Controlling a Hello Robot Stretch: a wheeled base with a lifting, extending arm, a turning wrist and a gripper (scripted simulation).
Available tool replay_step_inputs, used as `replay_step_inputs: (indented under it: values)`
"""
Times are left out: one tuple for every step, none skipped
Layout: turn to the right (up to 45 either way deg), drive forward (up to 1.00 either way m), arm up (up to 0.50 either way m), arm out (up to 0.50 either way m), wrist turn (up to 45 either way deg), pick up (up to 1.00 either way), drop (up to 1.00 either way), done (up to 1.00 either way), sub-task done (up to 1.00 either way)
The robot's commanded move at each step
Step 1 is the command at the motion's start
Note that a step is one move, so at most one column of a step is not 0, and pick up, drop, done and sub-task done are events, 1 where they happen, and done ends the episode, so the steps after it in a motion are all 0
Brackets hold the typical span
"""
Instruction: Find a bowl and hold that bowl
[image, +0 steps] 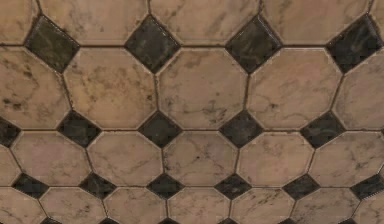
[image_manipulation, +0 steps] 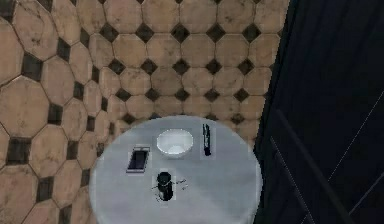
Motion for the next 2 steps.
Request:
replay_step_inputs:
  values:
    - [0.0,0.0,0.38,0.0,0.0,0.0,0.0,0.0,0.0]
    - [0.0,0.0,0.0,0.28,0.0,0.0,0.0,0.0,0.0]
